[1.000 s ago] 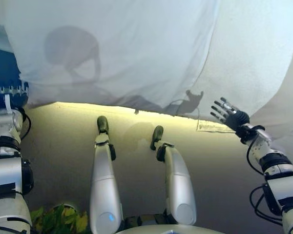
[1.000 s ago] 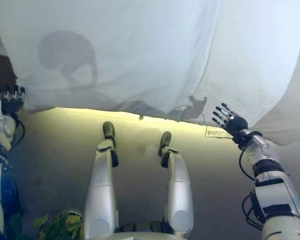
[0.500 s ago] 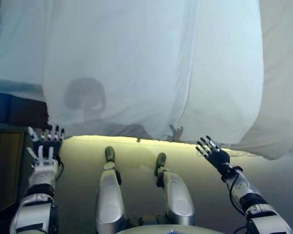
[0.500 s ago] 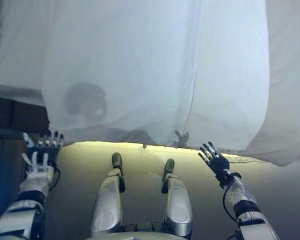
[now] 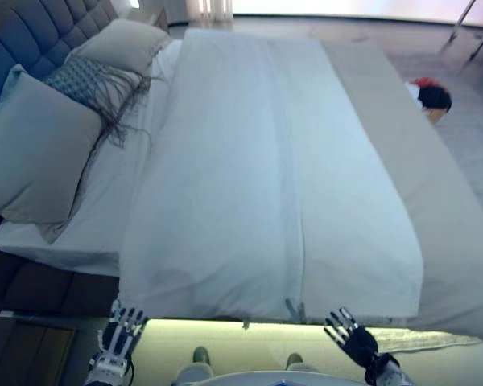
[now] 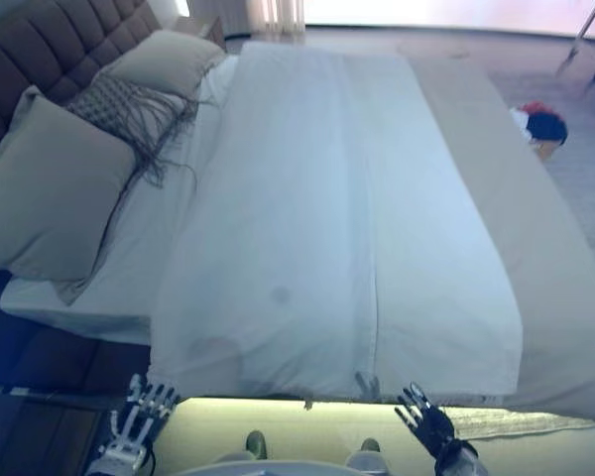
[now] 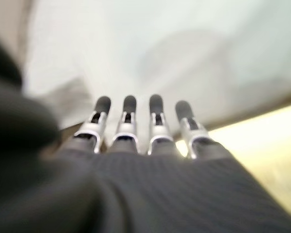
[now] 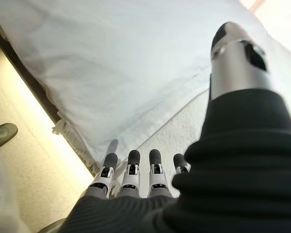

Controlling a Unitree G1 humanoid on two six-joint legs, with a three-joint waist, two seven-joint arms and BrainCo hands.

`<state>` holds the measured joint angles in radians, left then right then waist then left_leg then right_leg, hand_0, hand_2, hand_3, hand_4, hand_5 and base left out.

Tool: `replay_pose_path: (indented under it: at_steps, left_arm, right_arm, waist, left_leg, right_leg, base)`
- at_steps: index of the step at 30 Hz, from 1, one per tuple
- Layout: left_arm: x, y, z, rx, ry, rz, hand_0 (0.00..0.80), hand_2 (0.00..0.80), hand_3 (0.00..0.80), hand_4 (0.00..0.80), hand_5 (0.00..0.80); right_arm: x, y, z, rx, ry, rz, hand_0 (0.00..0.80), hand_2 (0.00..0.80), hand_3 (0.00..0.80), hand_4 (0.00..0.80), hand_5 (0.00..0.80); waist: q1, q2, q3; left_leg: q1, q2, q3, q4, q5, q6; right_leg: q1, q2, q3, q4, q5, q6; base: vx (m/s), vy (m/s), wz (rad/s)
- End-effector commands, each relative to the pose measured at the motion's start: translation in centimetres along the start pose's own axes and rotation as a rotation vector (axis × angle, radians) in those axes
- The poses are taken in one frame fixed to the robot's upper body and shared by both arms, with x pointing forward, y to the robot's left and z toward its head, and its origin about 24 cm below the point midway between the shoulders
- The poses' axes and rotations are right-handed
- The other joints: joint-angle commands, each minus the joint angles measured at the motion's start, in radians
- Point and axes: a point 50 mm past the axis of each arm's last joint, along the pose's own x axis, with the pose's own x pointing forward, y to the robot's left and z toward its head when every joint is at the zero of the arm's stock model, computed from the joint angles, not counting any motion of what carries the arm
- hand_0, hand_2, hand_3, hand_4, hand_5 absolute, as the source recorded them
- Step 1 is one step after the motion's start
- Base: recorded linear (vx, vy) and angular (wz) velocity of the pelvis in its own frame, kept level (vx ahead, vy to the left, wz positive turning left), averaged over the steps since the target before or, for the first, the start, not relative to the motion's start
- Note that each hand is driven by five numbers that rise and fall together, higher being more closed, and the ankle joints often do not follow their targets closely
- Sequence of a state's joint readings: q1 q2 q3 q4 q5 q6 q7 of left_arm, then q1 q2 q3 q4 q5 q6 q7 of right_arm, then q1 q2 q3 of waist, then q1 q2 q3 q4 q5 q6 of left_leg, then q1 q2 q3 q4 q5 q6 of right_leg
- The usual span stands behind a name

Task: Make the bed neatly

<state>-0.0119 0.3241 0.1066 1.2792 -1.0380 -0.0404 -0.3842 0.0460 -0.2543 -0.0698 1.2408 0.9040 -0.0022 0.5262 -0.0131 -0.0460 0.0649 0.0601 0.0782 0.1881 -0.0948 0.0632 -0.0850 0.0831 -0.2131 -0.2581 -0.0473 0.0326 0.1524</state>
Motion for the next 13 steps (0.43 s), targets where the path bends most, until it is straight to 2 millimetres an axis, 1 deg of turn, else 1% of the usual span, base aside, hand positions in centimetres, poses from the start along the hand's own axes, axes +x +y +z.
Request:
replay_pose_path:
  at_steps: [1, 2, 3, 4, 7, 9, 13]
  left_arm:
    - [0.3, -0.6, -2.0, 0.138, 0.076, 0.017, 0.000, 0.000, 0.000, 0.000, 0.000]
    - [0.2, -0.6, -2.5, 0.141, 0.087, 0.022, 0.000, 0.000, 0.000, 0.000, 0.000]
    - [0.1, -0.7, -3.6, 0.138, 0.121, 0.035, 0.000, 0.000, 0.000, 0.000, 0.000]
    - [0.1, -0.8, -4.2, 0.138, 0.139, 0.052, 0.000, 0.000, 0.000, 0.000, 0.000]
    - [0.0, -1.4, -6.2, 0.166, 0.216, 0.069, 0.000, 0.000, 0.000, 0.000, 0.000]
    - [0.1, -2.1, -7.3, 0.176, 0.262, 0.049, 0.000, 0.000, 0.000, 0.000, 0.000]
    - [0.2, -2.9, -8.1, 0.200, 0.294, 0.029, 0.000, 0.000, 0.000, 0.000, 0.000]
  right_arm:
    - [0.4, 0.1, 0.4, 0.207, -0.116, -0.069, 0.000, 0.000, 0.000, 0.000, 0.000]
    - [0.3, -0.1, 0.0, 0.223, -0.112, -0.086, 0.000, 0.000, 0.000, 0.000, 0.000]
    - [0.0, -0.7, -1.1, 0.264, -0.087, -0.151, 0.000, 0.000, 0.000, 0.000, 0.000]
    - [-0.2, -1.0, -1.9, 0.253, -0.051, -0.180, 0.000, 0.000, 0.000, 0.000, 0.000]
    - [-0.4, -1.1, -3.7, 0.137, 0.064, -0.233, 0.000, 0.000, 0.000, 0.000, 0.000]
    - [-0.1, -0.5, -3.9, 0.092, 0.095, -0.205, 0.000, 0.000, 0.000, 0.000, 0.000]
    - [0.3, -0.1, -3.7, 0.013, 0.126, -0.191, 0.000, 0.000, 0.000, 0.000, 0.000]
  waist:
    - [0.009, 0.048, 0.008]
    - [0.006, 0.048, 0.004]
    - [-0.002, 0.050, -0.004]
    - [-0.005, 0.052, -0.008]
    - [-0.008, 0.051, -0.014]
    - [-0.006, 0.046, -0.018]
    - [-0.008, 0.041, -0.026]
  left_leg:
    - [0.049, -0.050, -0.010, 0.015, -0.103, 0.042]
    - [0.048, -0.049, -0.007, 0.014, -0.099, 0.042]
    - [0.053, -0.043, -0.001, 0.014, -0.099, 0.043]
    - [0.060, -0.039, 0.004, 0.014, -0.100, 0.042]
    - [0.071, -0.030, 0.007, 0.017, -0.100, 0.037]
    - [0.080, -0.024, 0.007, 0.018, -0.100, 0.032]
    - [0.092, -0.018, 0.005, 0.017, -0.101, 0.028]
  right_leg:
    - [-0.060, -0.023, -0.007, 0.024, 0.096, 0.039]
    - [-0.058, -0.018, -0.003, 0.020, 0.092, 0.036]
    - [-0.044, -0.004, 0.003, 0.011, 0.074, 0.031]
    - [-0.032, 0.004, 0.004, 0.005, 0.066, 0.027]
    - [-0.005, 0.022, 0.010, -0.011, 0.055, 0.012]
    - [0.015, 0.033, 0.008, -0.021, 0.049, 0.001]
    - [0.035, 0.042, 0.014, -0.028, 0.041, -0.008]
  base:
    - [0.043, -0.042, -0.02]
    - [0.048, -0.057, -0.06]
    - [0.045, -0.044, -0.09]
    - [0.059, -0.053, -0.13]
    - [0.038, -0.055, -0.12]
    - [0.057, -0.073, -0.05]
    - [0.055, -0.043, -0.04]
